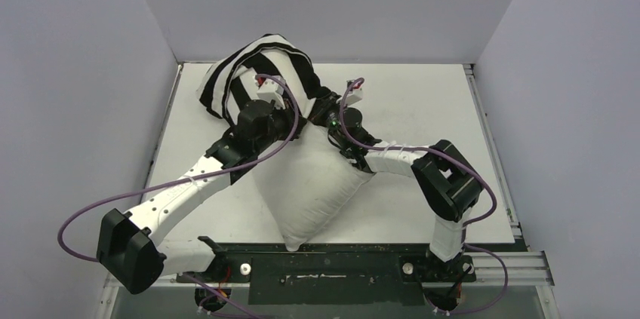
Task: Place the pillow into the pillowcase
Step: Stuff the pillow into the pillowcase.
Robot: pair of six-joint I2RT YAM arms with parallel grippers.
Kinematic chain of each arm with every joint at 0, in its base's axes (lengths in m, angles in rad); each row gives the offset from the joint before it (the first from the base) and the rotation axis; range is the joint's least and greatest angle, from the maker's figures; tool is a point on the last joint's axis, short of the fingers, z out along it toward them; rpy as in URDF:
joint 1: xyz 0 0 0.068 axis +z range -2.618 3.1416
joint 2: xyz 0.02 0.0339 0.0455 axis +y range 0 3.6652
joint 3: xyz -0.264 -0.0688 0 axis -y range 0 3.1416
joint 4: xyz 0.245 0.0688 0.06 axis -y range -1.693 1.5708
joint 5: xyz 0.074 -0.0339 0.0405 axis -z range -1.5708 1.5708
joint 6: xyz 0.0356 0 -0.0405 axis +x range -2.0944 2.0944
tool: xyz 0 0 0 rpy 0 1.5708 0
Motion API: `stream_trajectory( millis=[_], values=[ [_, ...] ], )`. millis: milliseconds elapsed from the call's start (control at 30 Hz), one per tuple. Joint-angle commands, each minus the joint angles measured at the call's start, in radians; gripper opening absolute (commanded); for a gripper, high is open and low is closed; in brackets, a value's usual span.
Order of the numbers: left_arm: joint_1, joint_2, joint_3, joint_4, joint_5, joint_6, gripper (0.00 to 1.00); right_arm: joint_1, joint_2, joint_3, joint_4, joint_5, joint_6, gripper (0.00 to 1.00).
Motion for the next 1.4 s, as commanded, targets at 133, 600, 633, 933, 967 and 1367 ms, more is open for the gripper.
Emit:
stream_trajectory(
  millis=[133,600,633,933,967,1367],
  values=[
    [0.095,0.118,0.065,0.134,0.270,-0.085,0.00,-0.120,0.034,0.074,0.067,0.036,-0.141,0.11],
    [0.317,0.202,0.341,-0.126,0.233,0.172,0.39,-0.168,-0.200,0.161,-0.578,-0.175,-0.446,0.75],
    [0.331,0.196,0.322,-0.124,0.231,0.186,0.40,-0.161,-0.209,0.177,-0.612,-0.174,-0.469,0.78],
    [0.363,0.286,0.206,0.025,0.314,0.240,0.53,-0.043,-0.177,0.266,-0.765,-0.129,-0.593,0.98],
    [0.363,0.305,0.203,0.029,0.312,0.249,0.54,-0.023,-0.158,0.286,-0.792,-0.107,-0.606,1.00],
    [0.352,0.307,0.295,-0.109,0.218,0.228,0.00,-0.008,0.110,0.403,-0.730,-0.038,-0.545,0.23]
  ],
)
